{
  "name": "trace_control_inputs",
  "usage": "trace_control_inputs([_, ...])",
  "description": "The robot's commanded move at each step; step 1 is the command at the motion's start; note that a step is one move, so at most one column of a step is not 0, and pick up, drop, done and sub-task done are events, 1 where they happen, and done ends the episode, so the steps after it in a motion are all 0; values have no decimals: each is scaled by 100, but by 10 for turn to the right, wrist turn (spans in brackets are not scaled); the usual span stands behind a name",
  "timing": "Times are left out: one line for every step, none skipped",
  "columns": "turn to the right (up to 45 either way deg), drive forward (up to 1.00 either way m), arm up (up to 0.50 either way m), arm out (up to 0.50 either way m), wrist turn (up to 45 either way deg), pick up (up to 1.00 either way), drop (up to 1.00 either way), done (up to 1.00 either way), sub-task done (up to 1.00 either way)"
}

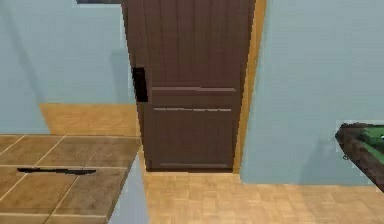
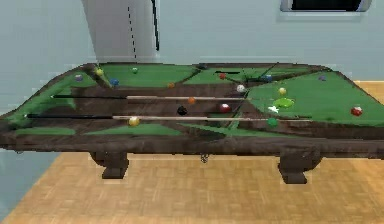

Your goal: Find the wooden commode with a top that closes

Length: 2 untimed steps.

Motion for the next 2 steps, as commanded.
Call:
trace_control_inputs([0,90,0,0,0,0,0,0,0])
trace_control_inputs([-390,0,0,0,0,0,0,0,0])
